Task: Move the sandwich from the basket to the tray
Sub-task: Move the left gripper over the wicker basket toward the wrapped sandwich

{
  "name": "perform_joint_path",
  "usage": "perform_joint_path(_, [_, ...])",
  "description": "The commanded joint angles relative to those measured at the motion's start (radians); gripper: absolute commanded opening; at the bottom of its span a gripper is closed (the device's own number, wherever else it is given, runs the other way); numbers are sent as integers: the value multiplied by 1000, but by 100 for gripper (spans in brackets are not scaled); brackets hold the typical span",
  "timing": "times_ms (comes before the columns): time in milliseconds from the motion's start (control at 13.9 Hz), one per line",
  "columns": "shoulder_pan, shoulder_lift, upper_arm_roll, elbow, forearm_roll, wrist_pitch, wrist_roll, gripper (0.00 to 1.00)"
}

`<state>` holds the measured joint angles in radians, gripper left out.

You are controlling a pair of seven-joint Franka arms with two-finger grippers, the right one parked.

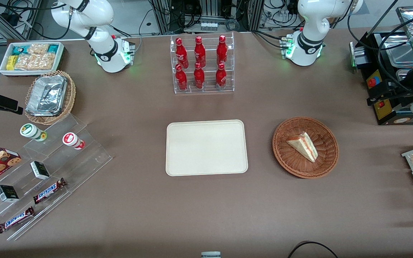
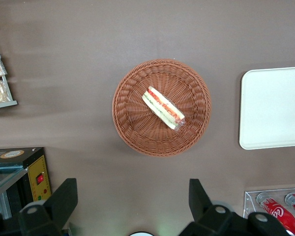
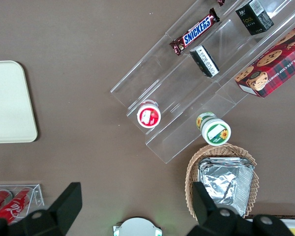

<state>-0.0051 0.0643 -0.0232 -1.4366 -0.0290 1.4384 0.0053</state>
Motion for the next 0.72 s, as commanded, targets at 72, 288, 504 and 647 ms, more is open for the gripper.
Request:
perform_joint_path(72, [-9, -3, 3, -13, 8, 14, 2, 100])
perform_joint_path(288, [-9, -3, 3, -88, 8, 59, 4, 100])
perform_joint_path(504, [-30, -9, 2, -180, 9, 155, 4, 100])
perform_joint_path(647, [-38, -11, 2, -260, 9, 236, 1, 100])
